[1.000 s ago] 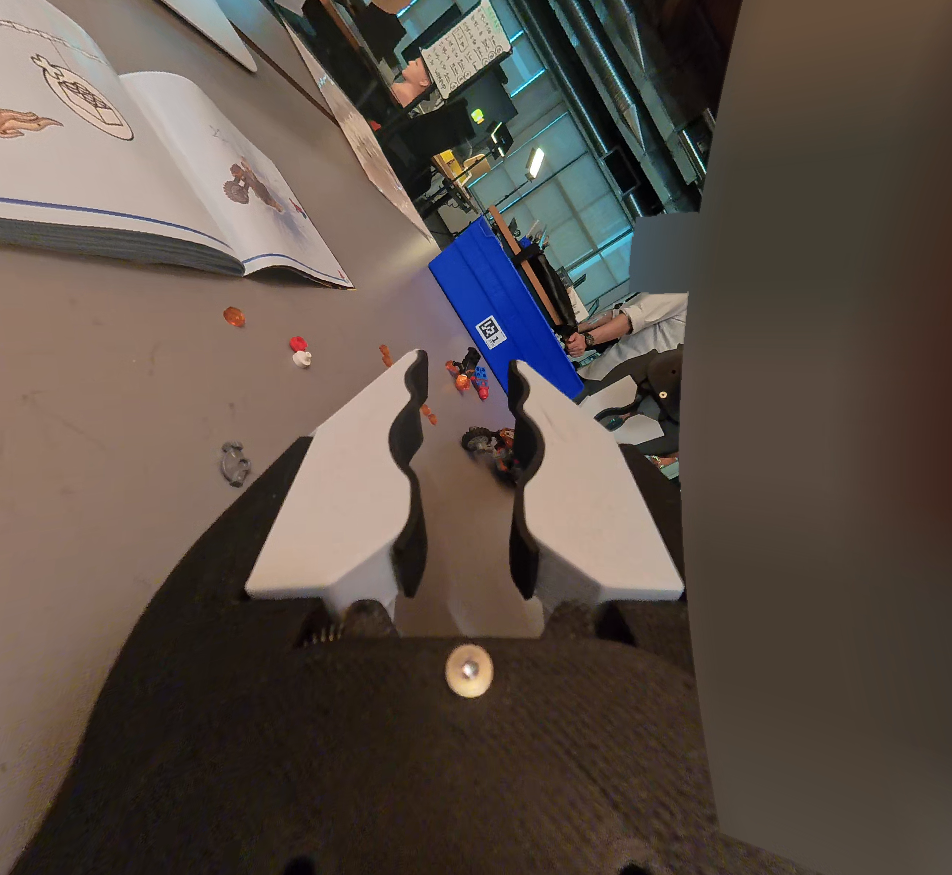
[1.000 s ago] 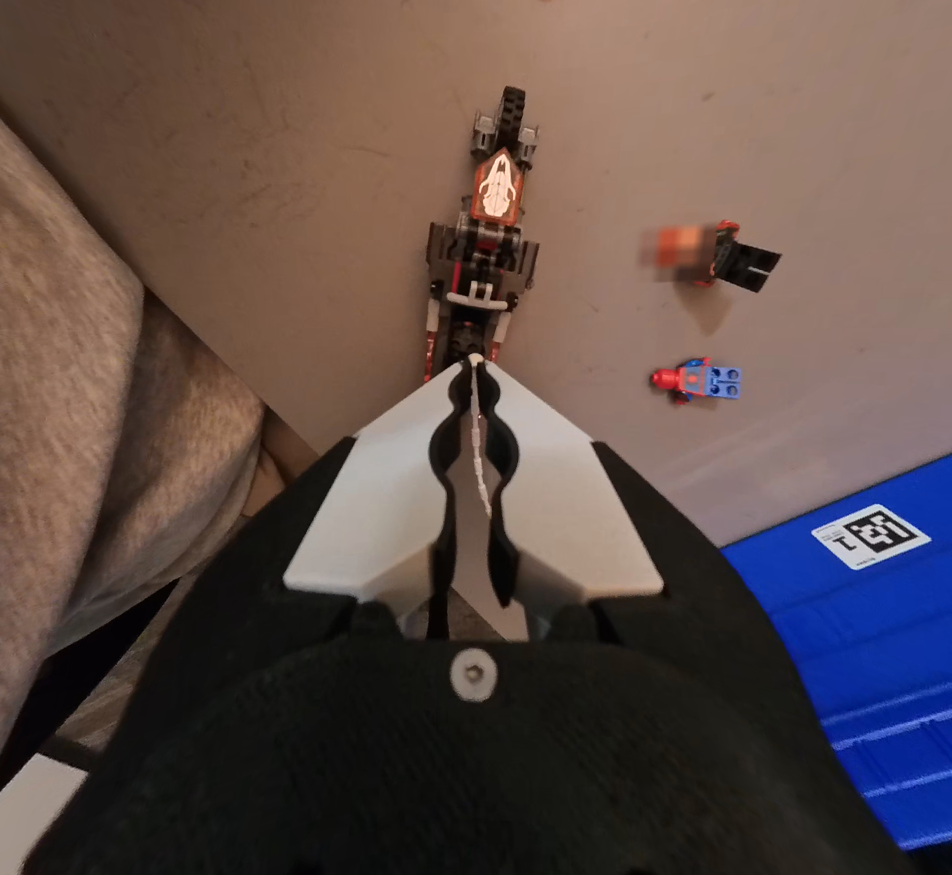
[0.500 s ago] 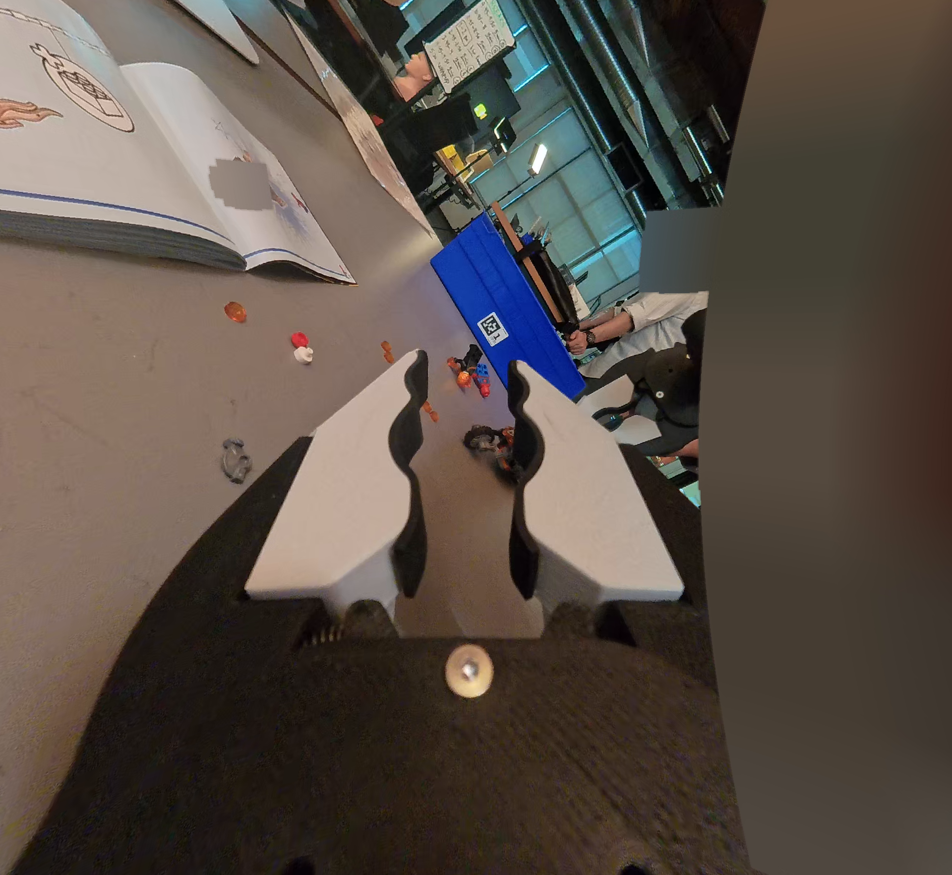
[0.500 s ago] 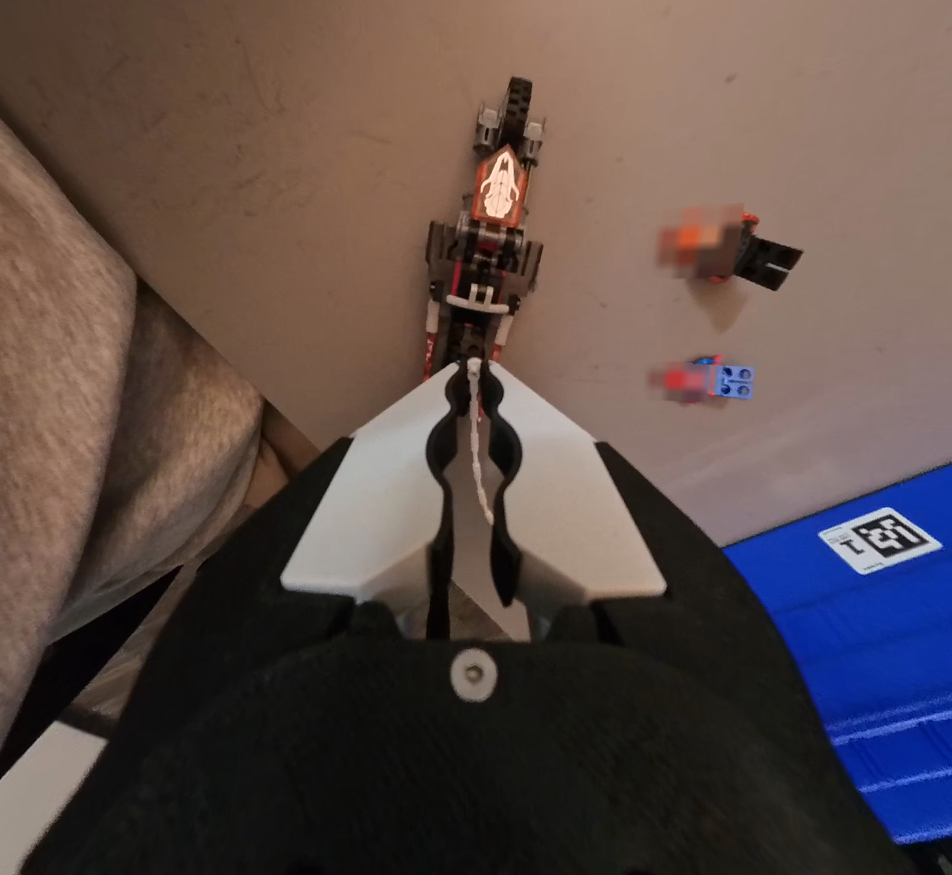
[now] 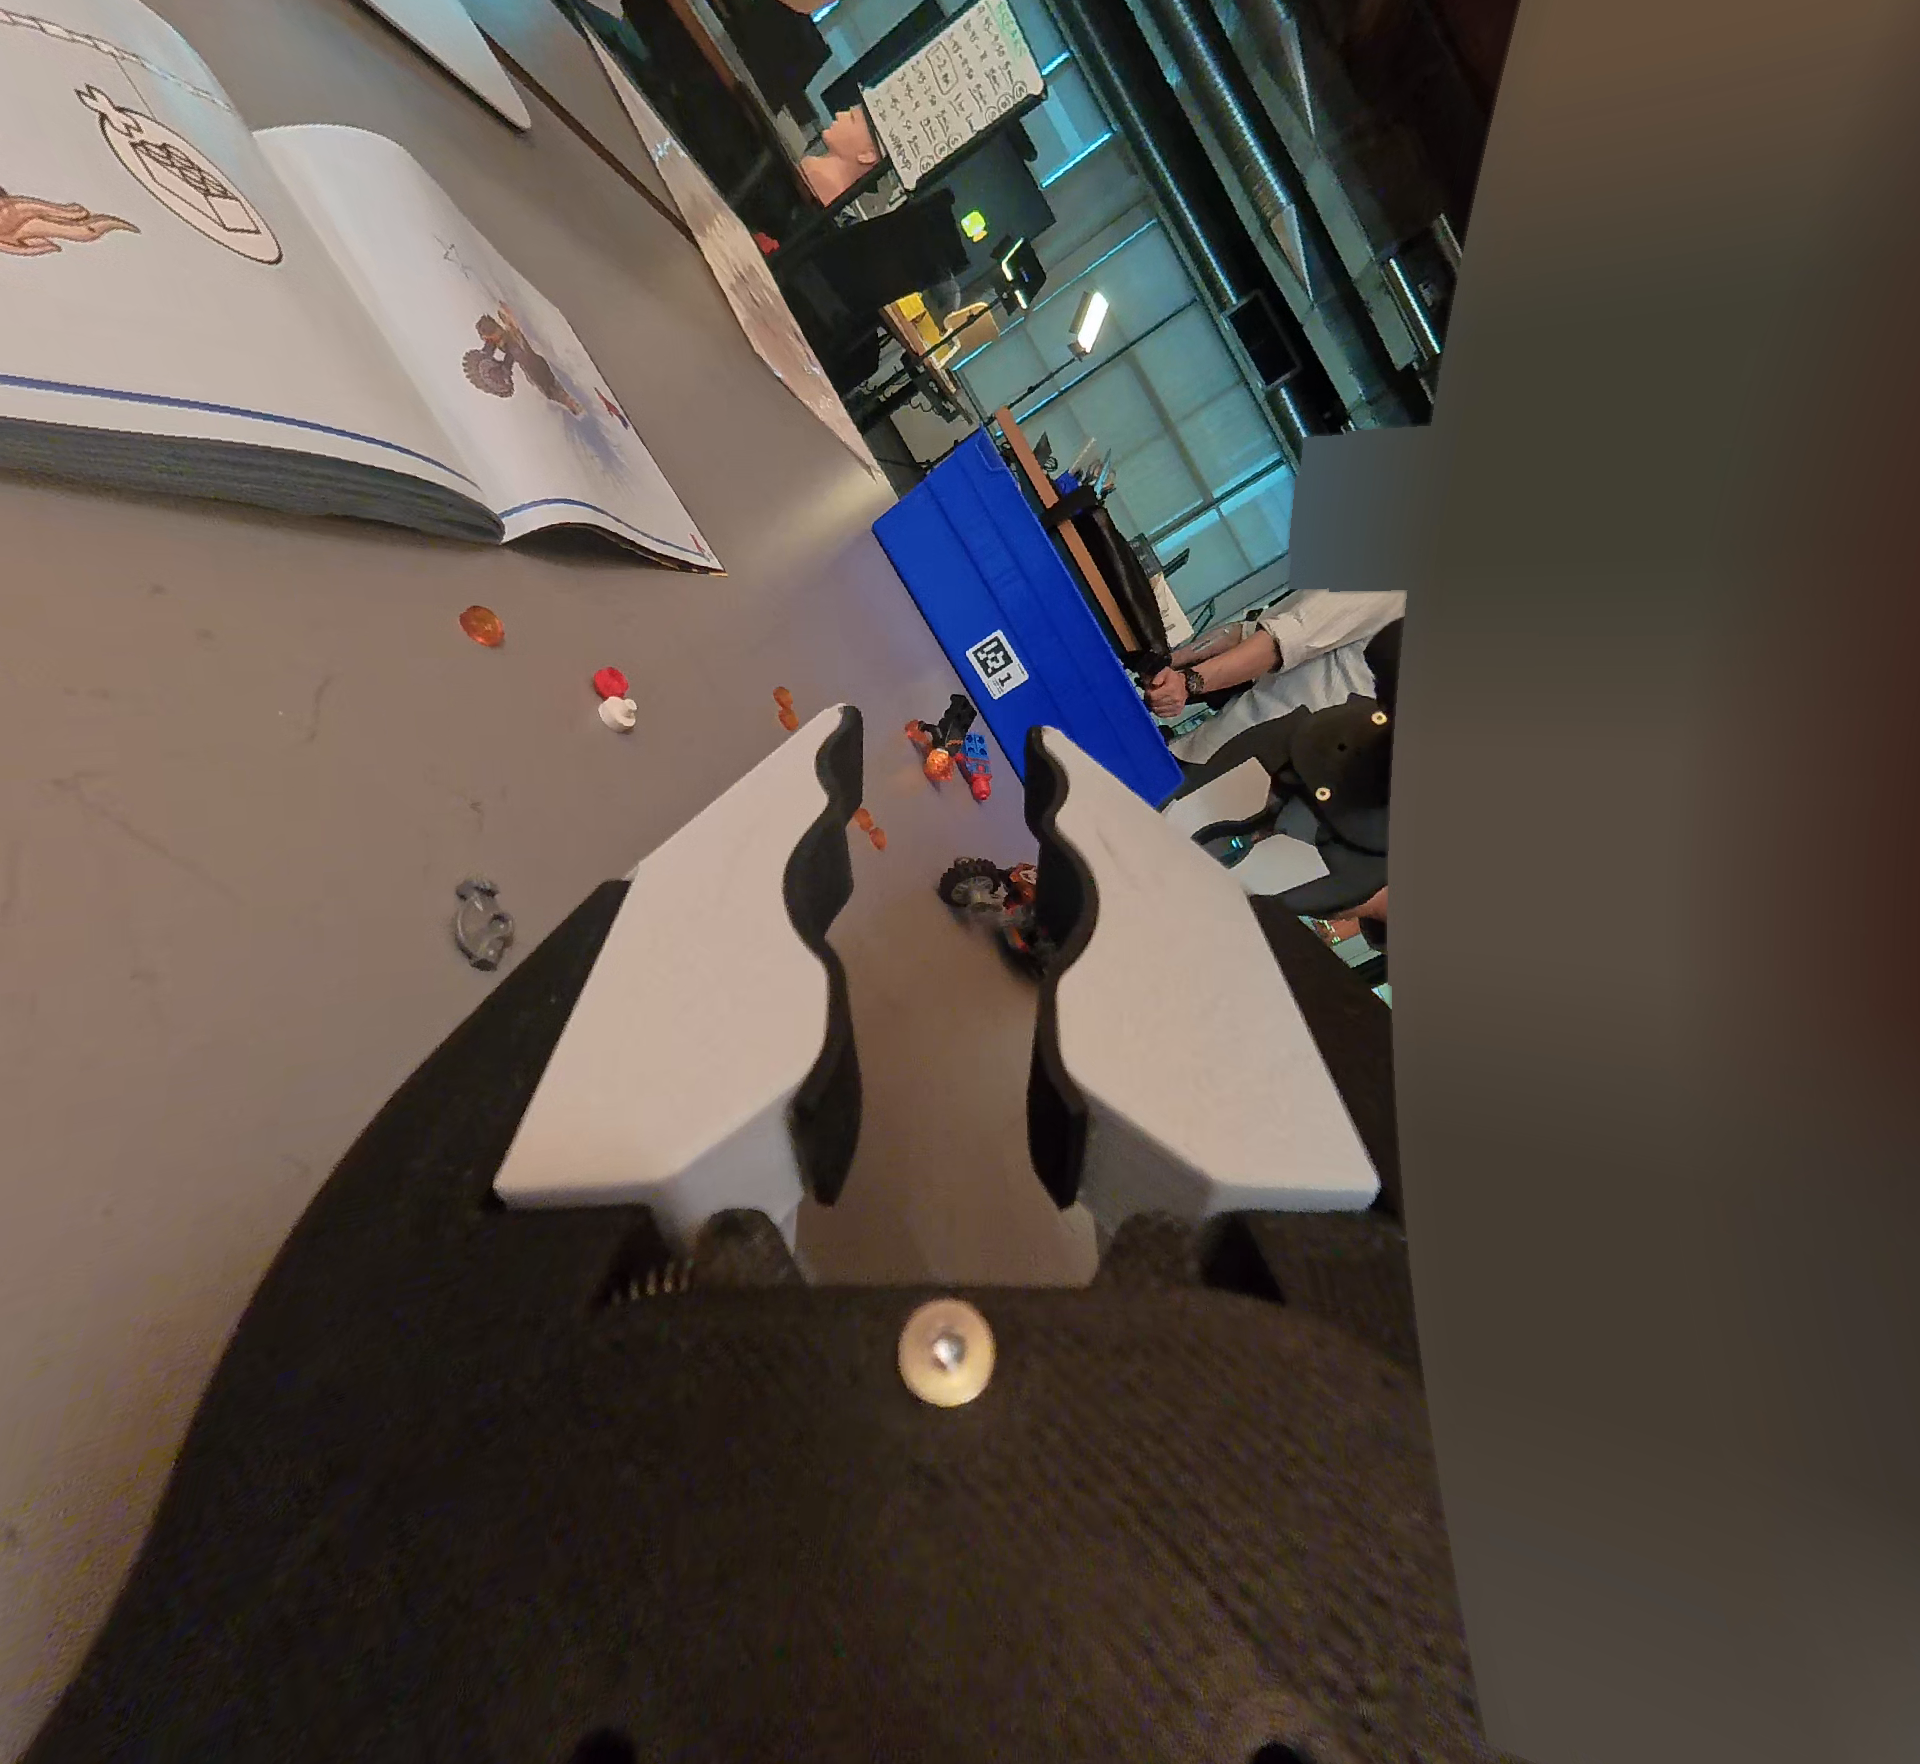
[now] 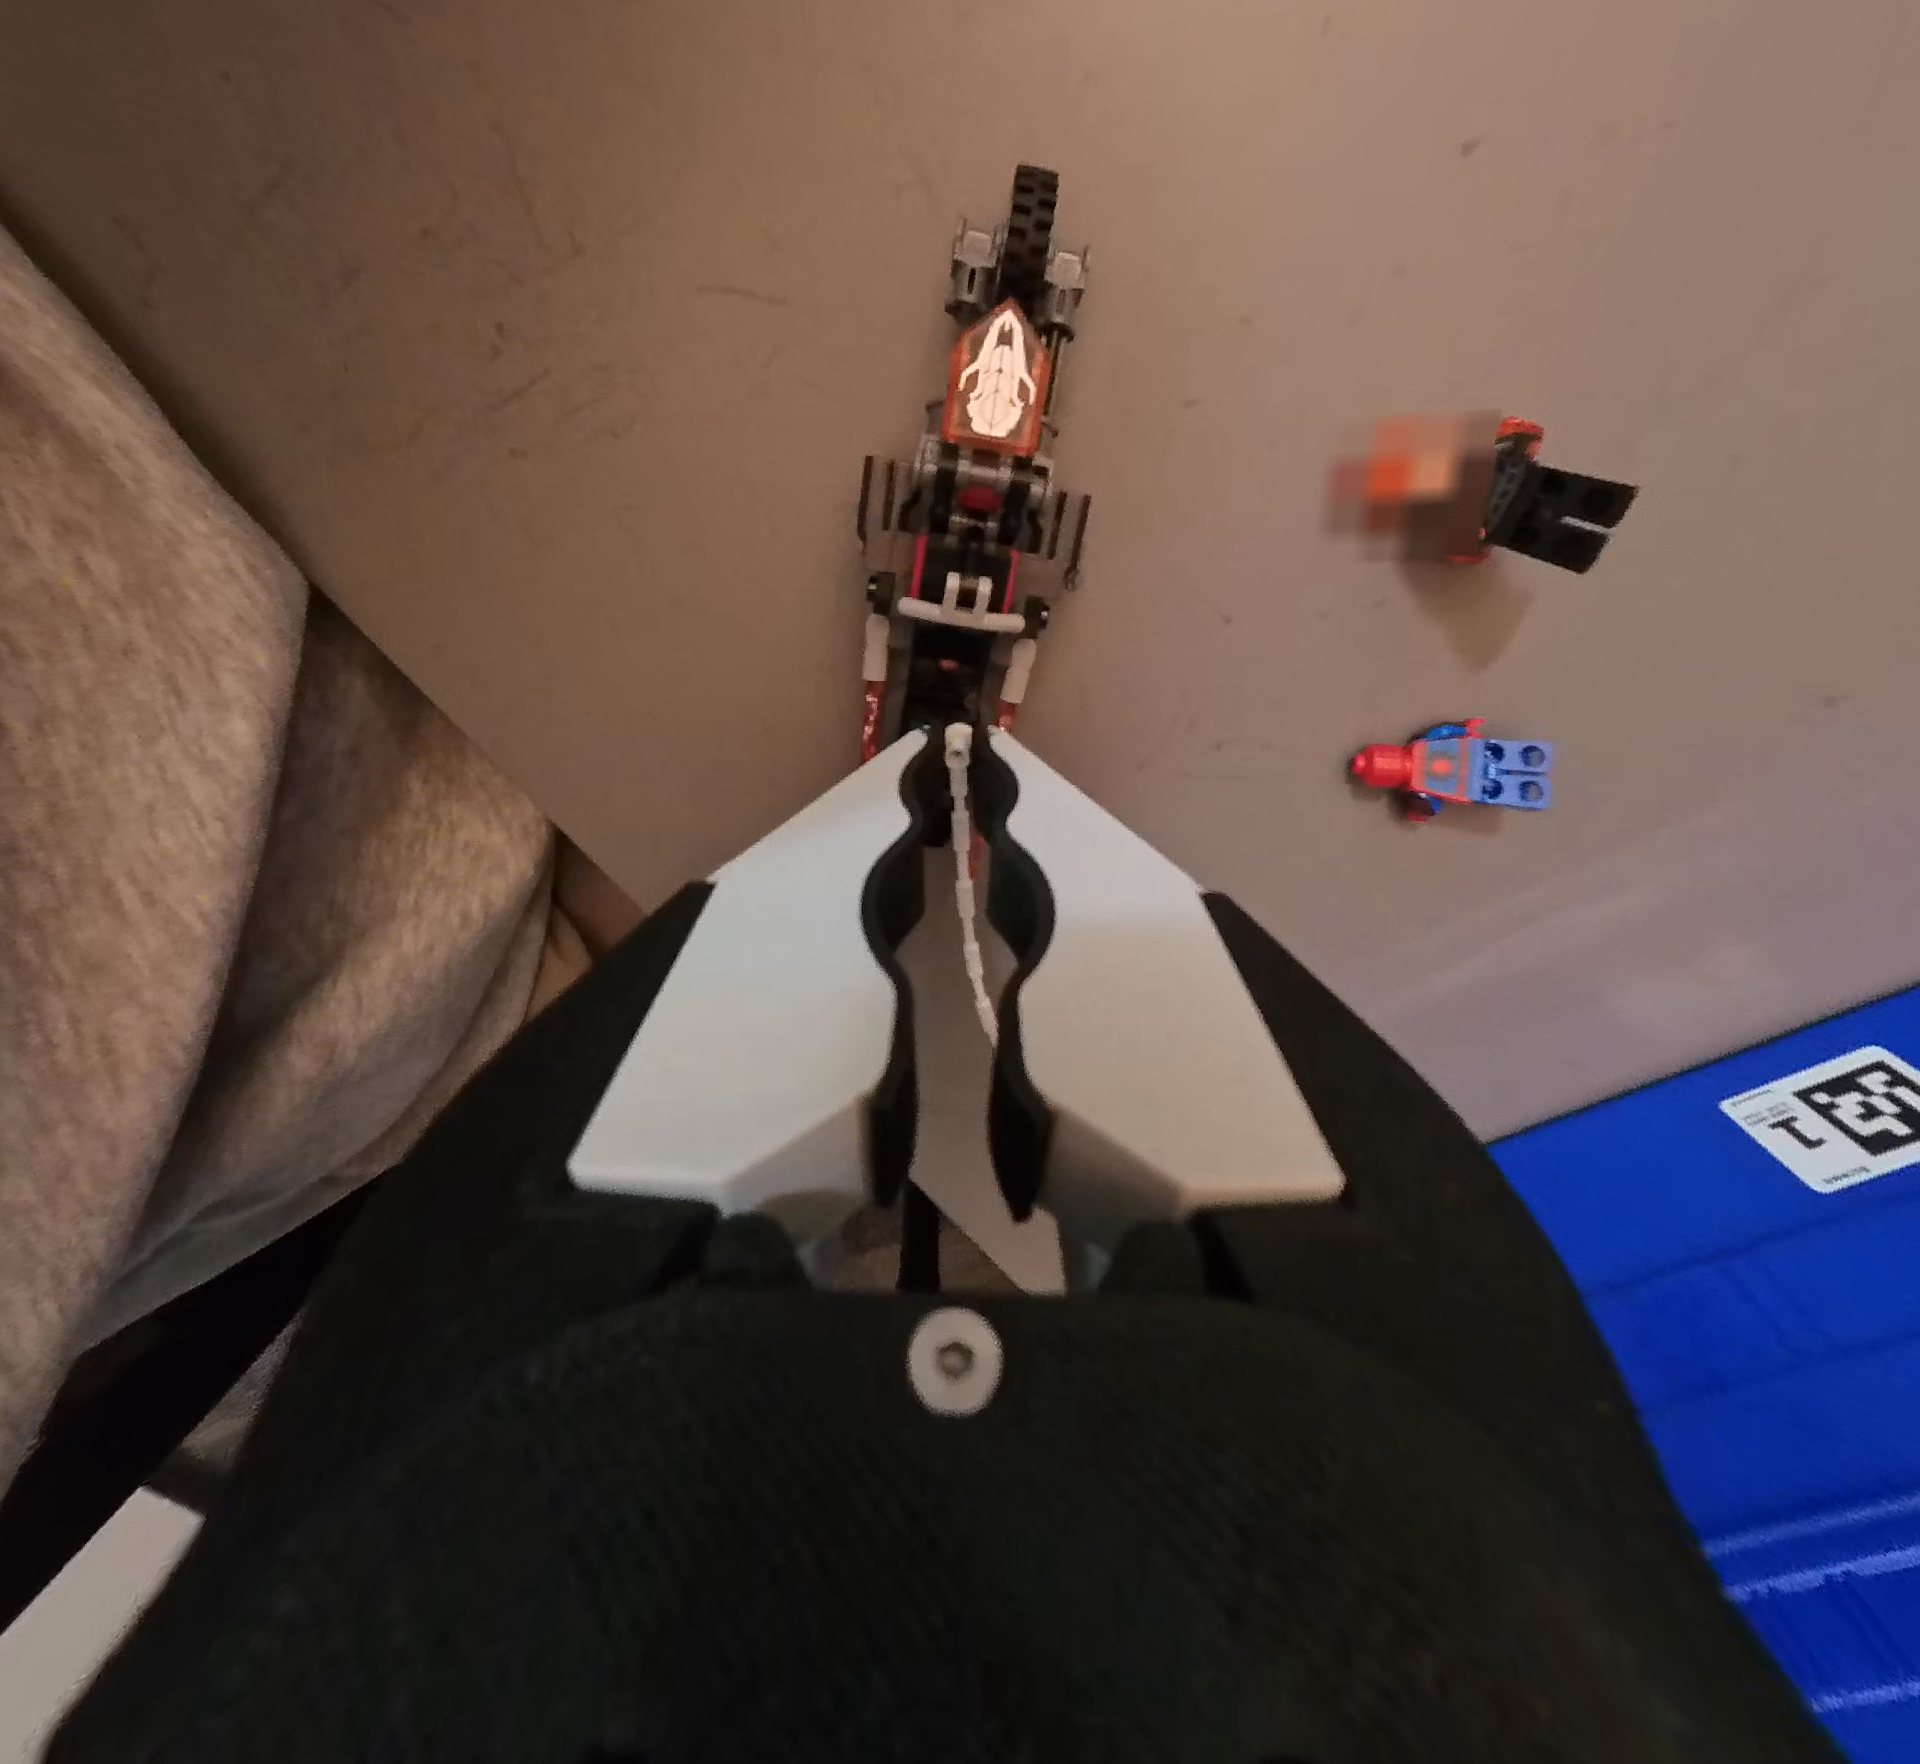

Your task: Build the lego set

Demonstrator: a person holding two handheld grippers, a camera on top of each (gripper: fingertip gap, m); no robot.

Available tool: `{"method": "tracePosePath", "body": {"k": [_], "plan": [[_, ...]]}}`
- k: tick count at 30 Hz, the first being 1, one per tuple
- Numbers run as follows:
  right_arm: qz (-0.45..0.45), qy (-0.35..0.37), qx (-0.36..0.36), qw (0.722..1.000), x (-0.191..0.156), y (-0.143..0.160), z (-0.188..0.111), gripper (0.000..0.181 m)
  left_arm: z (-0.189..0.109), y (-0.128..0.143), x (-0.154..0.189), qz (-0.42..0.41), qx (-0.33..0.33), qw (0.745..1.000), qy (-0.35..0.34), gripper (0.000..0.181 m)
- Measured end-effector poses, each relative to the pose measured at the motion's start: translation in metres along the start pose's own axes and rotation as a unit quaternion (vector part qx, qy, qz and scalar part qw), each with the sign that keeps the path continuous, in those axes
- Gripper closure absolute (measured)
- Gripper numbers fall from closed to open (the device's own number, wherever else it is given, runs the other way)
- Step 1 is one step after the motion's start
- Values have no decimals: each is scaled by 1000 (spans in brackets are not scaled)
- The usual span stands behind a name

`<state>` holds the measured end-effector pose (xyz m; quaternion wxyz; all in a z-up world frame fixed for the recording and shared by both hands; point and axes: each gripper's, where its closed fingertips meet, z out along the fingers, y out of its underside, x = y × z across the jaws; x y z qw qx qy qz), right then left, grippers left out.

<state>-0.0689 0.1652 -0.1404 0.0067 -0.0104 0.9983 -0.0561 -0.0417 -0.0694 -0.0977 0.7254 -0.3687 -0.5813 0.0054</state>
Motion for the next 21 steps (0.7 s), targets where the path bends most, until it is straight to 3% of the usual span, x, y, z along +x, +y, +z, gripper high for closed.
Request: {"method": "tracePosePath", "body": {"k": [1, 19, 21], "plan": [[-1, 1, 1, 1000, 0, 0, 0, 179, 0, 0, 0, 0, 0, 1000, 0, 152], [12, 1, 18, 1000, 0, -1, 0, 178, 0, 0, -1, 0, 0, 1000, -3, 152], [15, 2, 14, 1000, -1, -1, -1, 169, 0, 0, -1, 0, 0, 1000, -3, 152]]}}
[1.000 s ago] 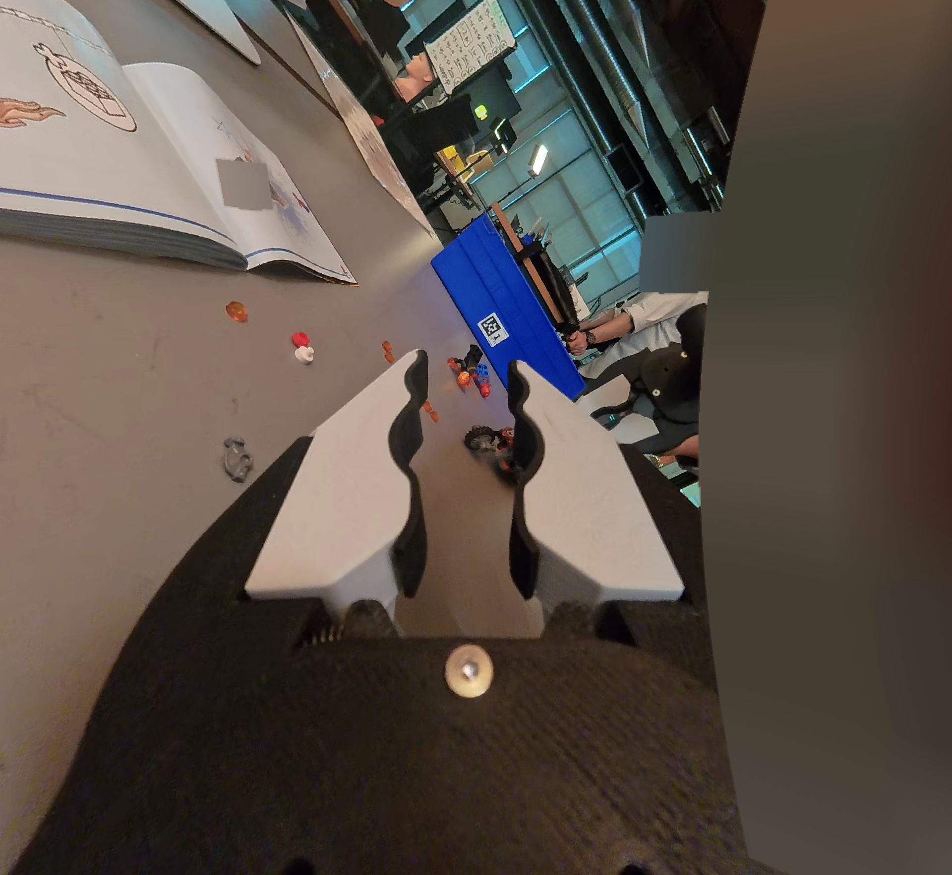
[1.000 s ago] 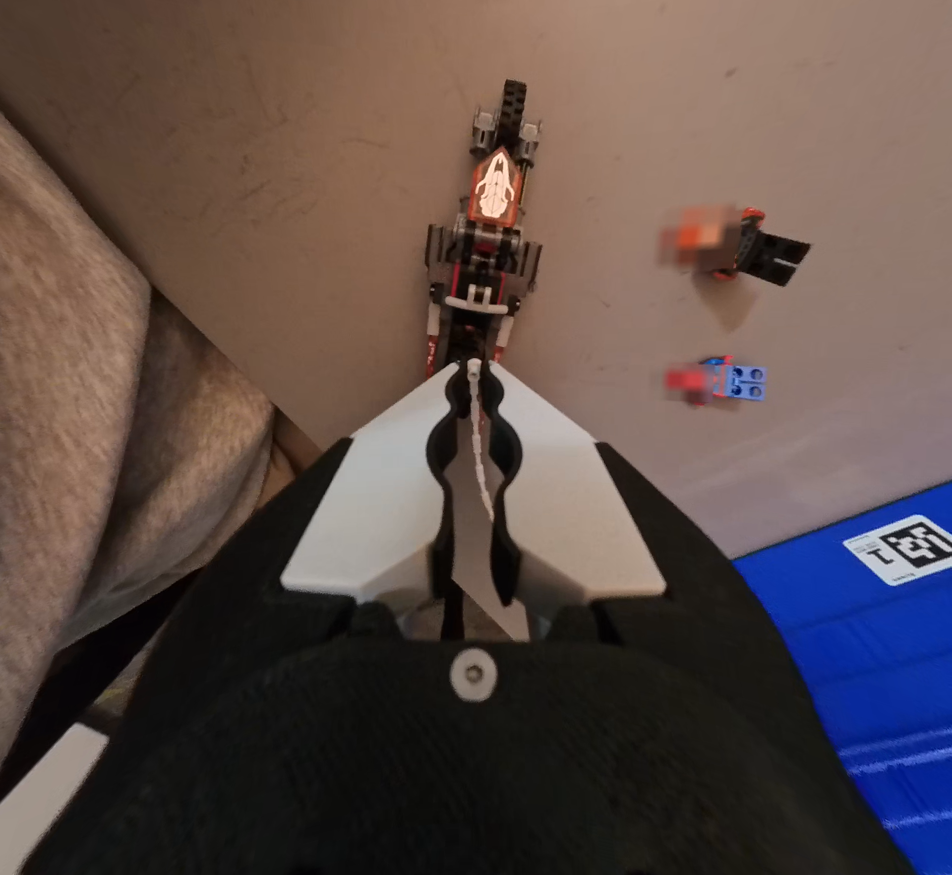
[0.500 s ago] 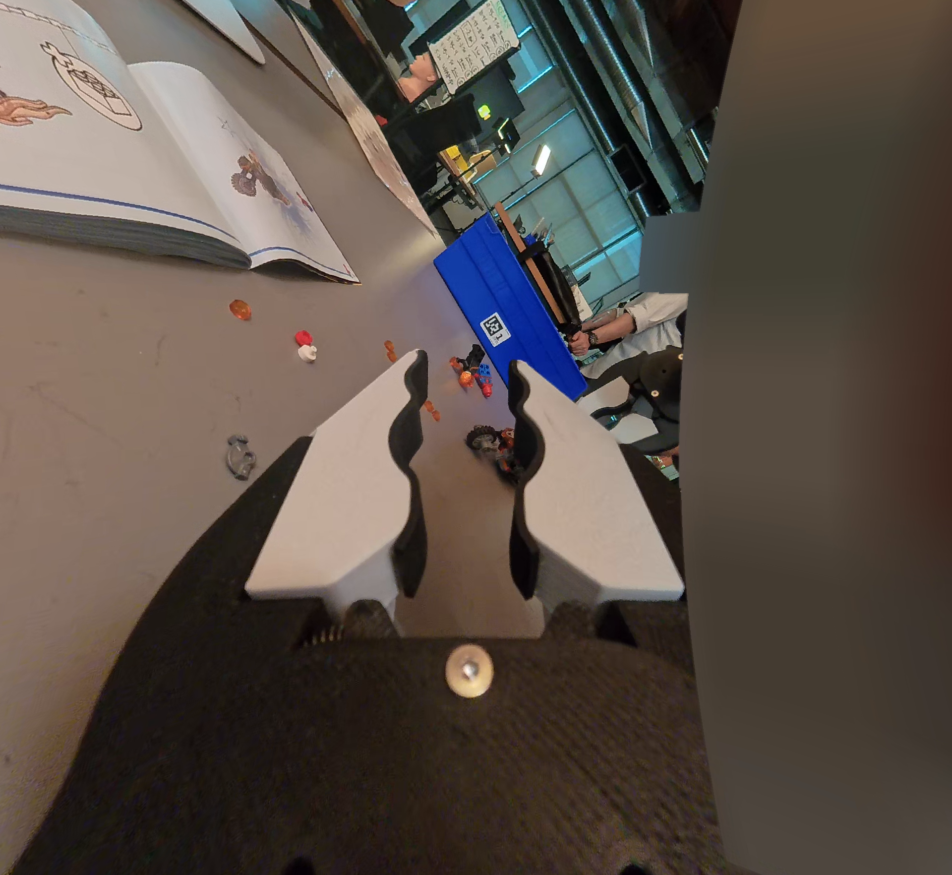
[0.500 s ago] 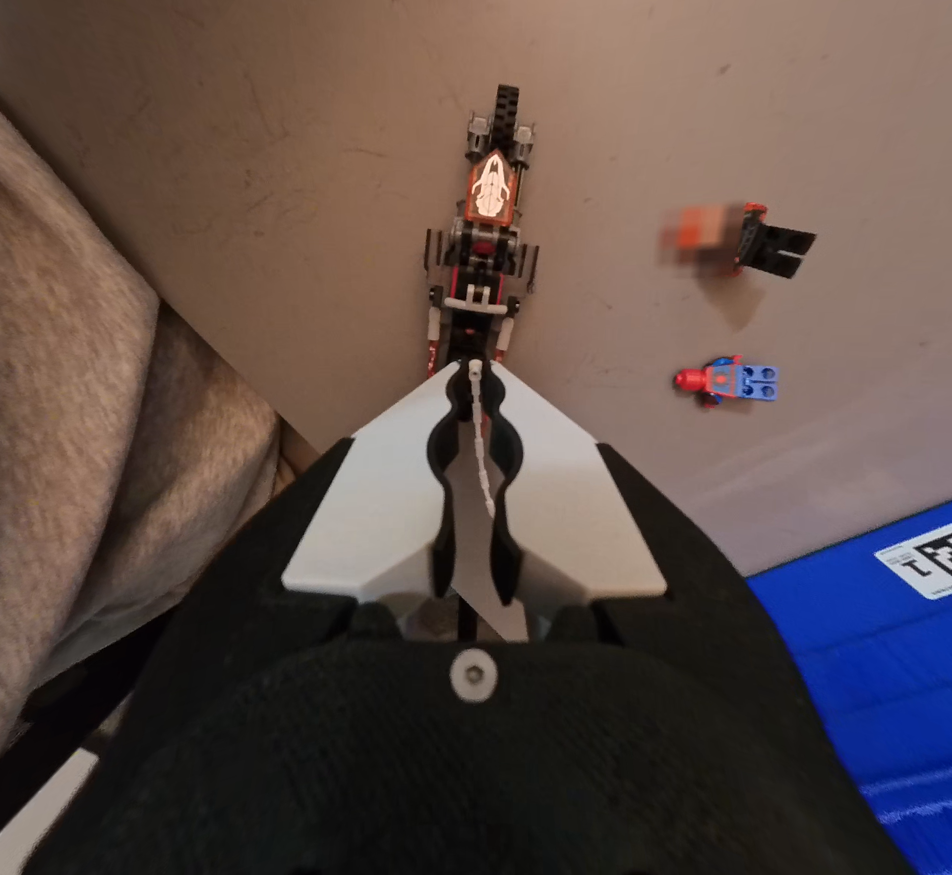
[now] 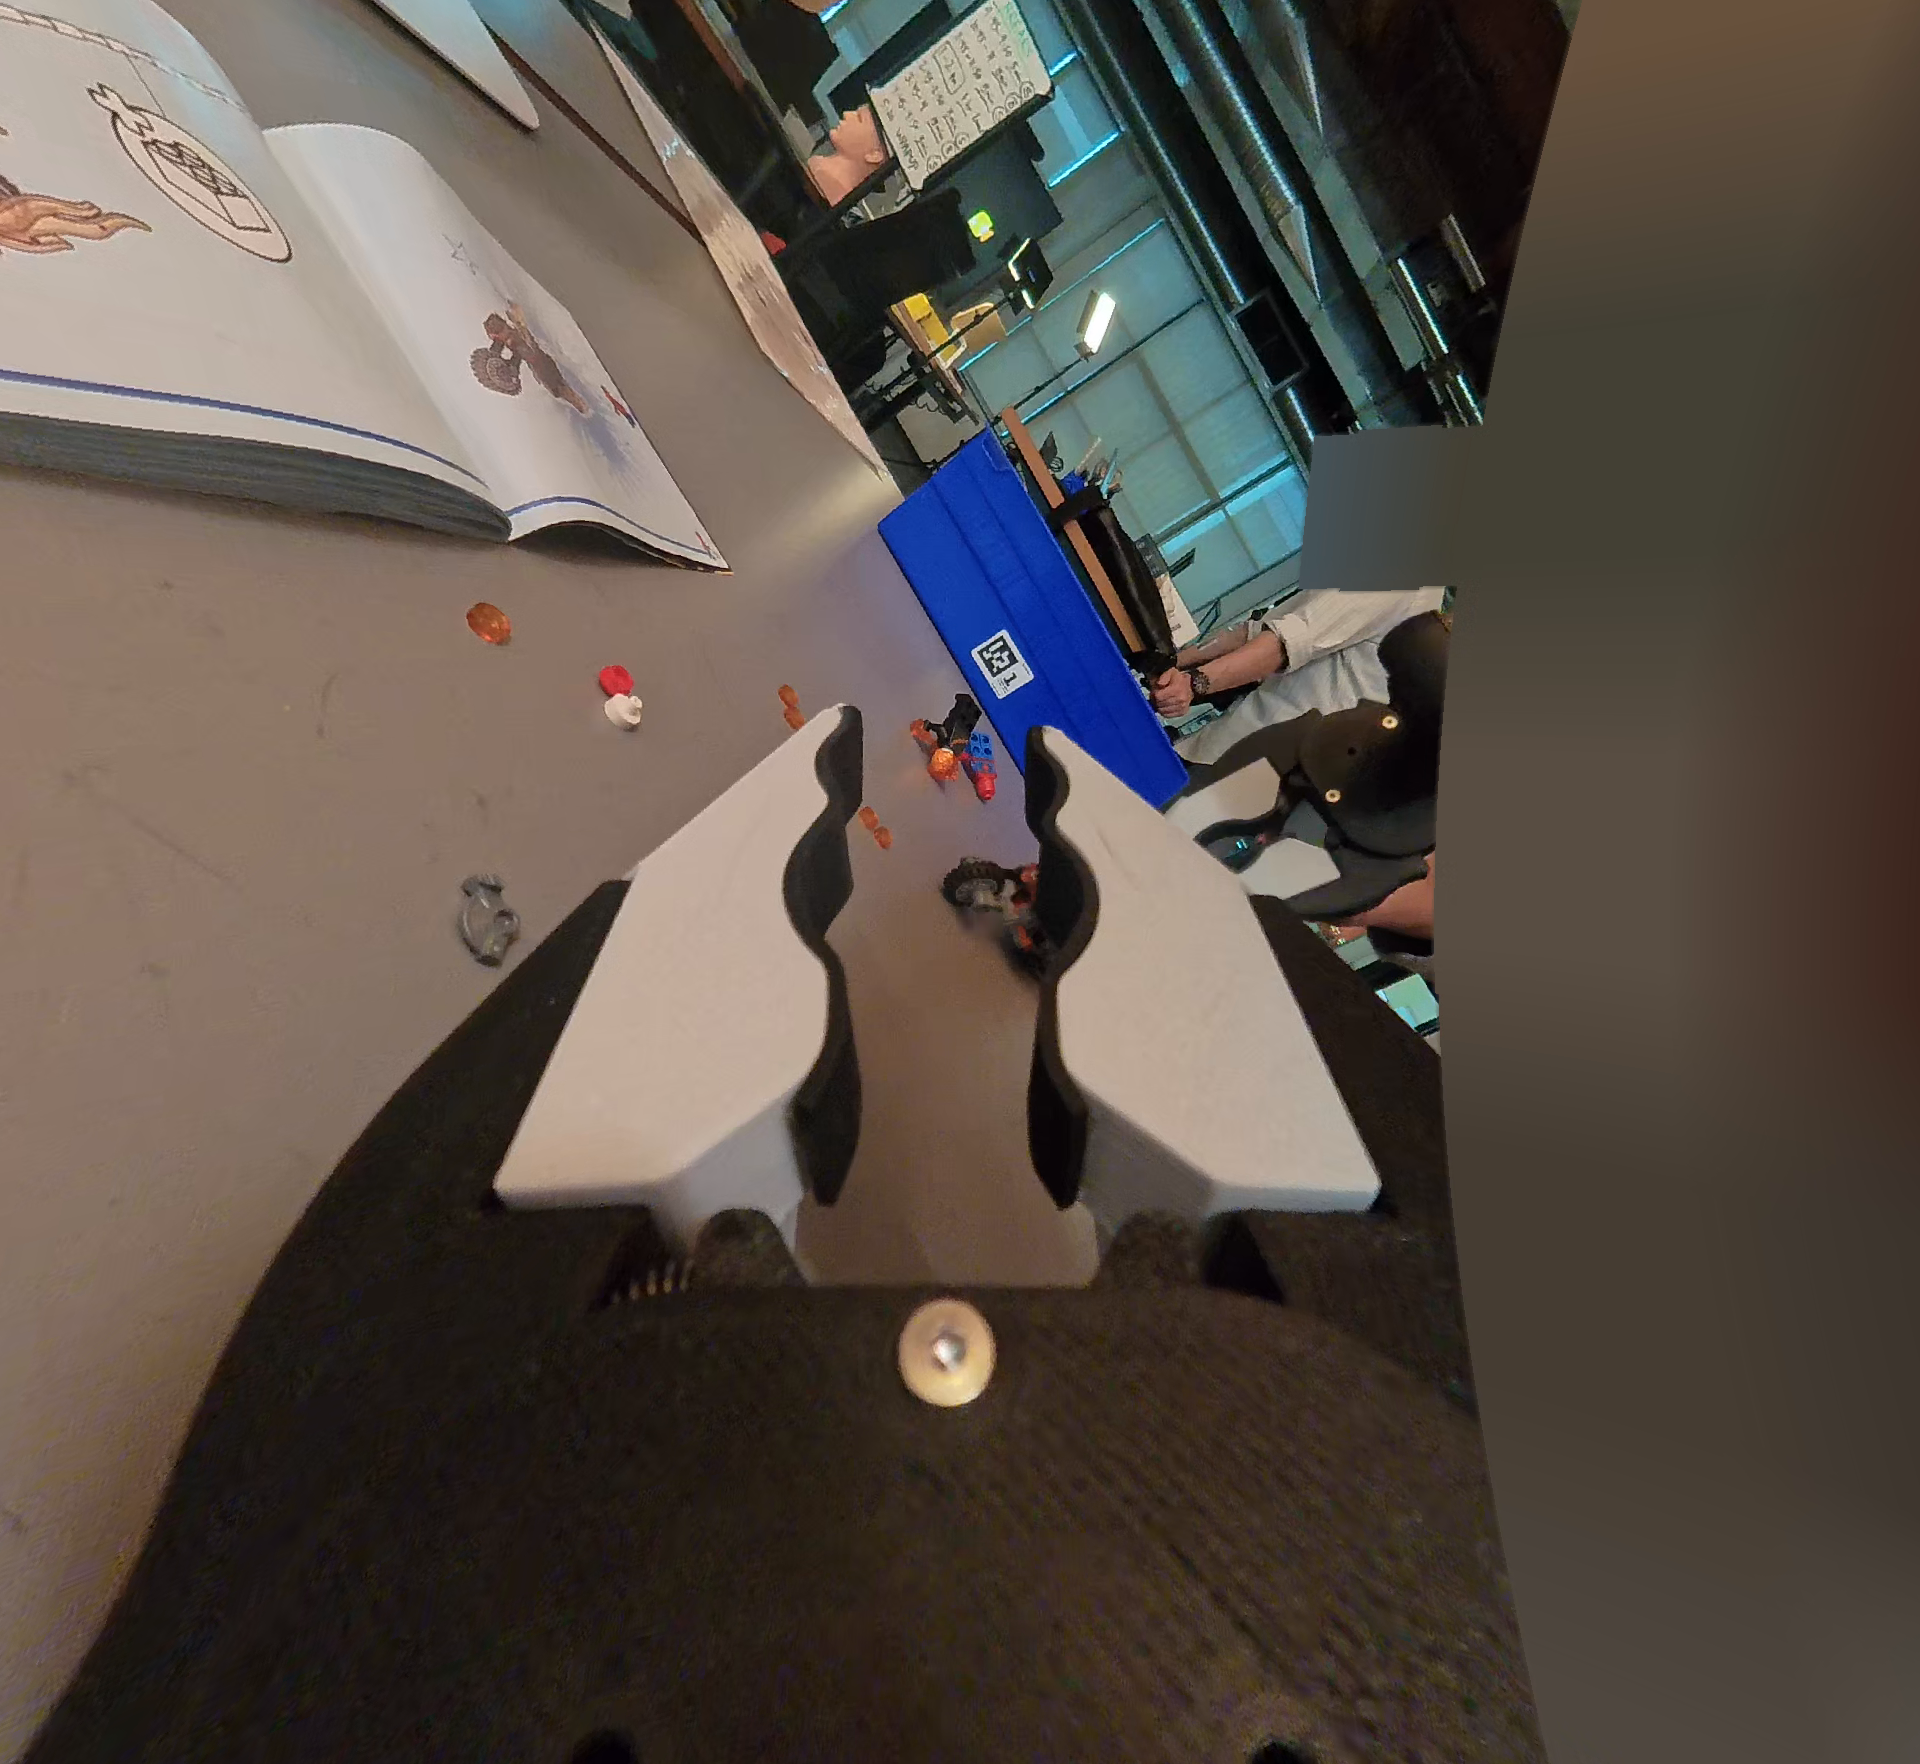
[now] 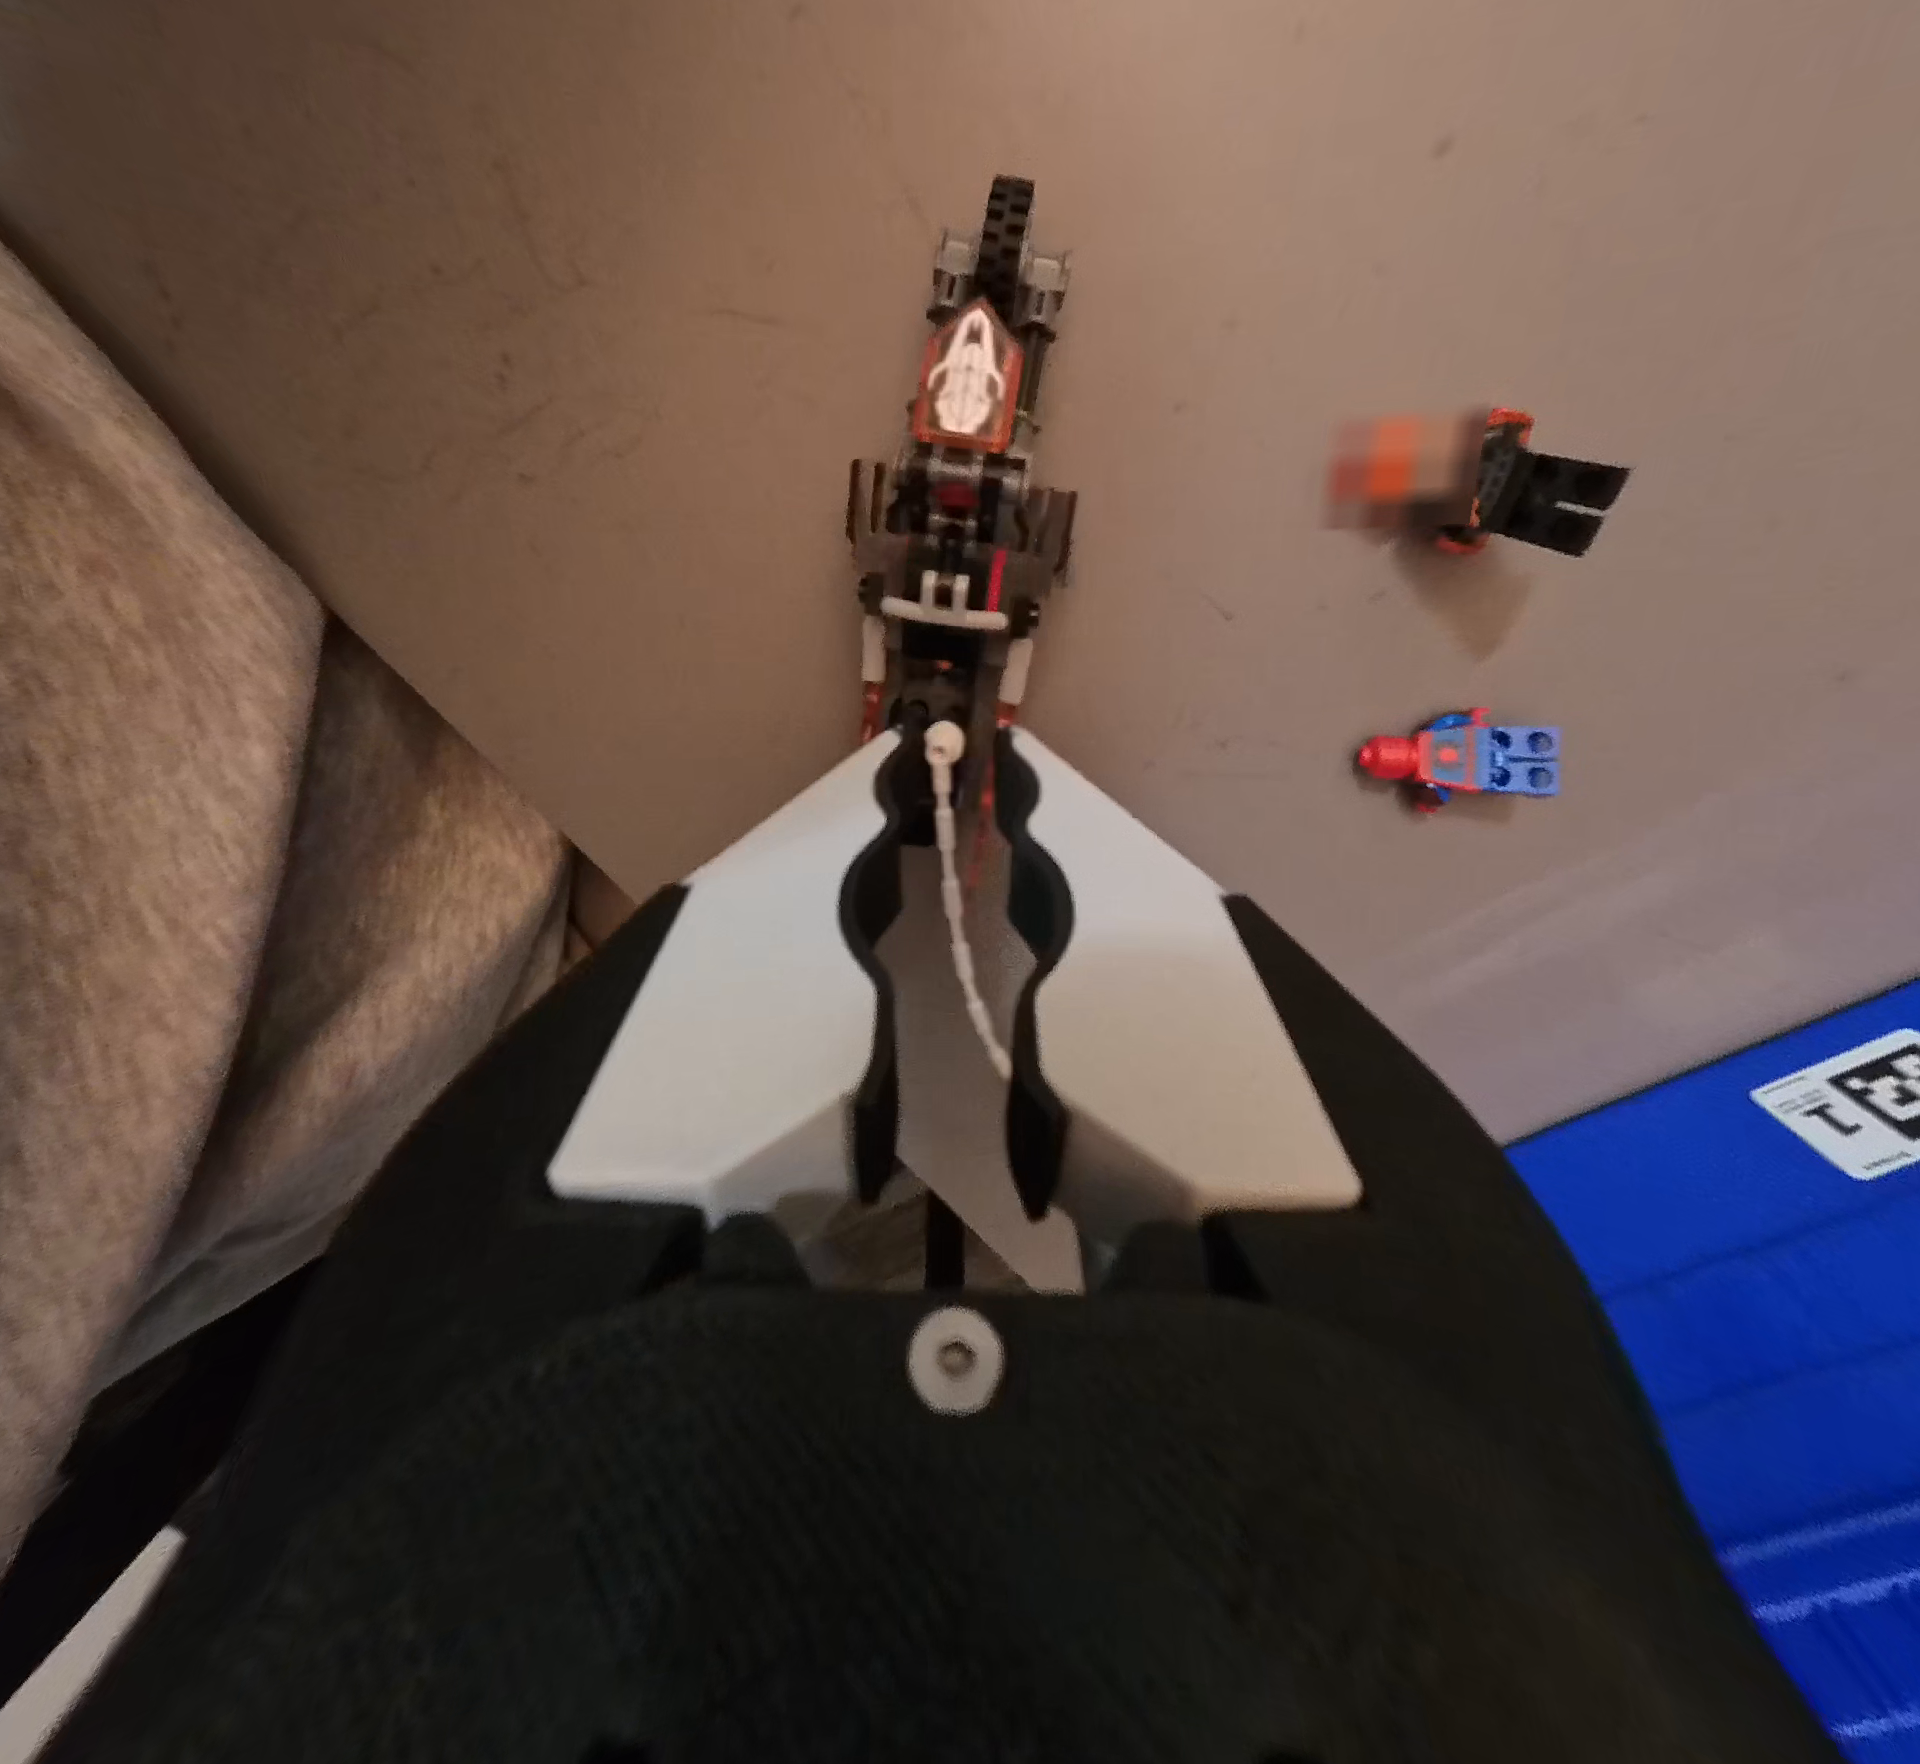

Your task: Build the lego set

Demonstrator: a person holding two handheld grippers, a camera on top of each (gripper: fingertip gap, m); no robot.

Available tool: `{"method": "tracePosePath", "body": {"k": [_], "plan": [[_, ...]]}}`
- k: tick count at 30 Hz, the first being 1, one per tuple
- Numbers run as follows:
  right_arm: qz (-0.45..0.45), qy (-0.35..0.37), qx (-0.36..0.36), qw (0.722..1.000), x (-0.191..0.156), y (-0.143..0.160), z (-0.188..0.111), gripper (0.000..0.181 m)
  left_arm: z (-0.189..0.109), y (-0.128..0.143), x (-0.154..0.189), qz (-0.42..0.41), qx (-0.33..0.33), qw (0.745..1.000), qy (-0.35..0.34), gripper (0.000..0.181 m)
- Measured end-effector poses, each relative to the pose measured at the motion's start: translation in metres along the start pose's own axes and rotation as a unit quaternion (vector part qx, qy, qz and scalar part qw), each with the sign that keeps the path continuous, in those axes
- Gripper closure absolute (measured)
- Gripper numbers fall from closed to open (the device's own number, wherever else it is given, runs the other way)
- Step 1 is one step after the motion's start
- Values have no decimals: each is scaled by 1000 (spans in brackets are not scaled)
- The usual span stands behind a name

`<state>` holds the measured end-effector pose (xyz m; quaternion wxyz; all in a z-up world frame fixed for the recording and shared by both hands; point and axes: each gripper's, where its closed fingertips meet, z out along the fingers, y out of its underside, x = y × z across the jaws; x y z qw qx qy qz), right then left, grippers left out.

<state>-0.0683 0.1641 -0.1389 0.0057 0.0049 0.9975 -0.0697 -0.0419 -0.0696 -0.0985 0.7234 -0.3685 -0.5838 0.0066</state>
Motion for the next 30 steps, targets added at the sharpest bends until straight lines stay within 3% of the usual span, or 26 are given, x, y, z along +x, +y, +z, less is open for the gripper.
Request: {"method": "tracePosePath", "body": {"k": [7, 19, 30], "plan": [[-8, 5, -8, 1000, -2, 2, -4, 164, 0, 1, 0, 1, -2, 1000, -2, 152], [-12, 12, -12, 1000, -2, 4, -6, 181, 1, 1, -1, 2, -3, 1000, -4, 152], [-8, 13, -19, 1000, 1, 4, -6, 176, 1, 1, -1, 1, -3, 1000, -4, 152]]}}
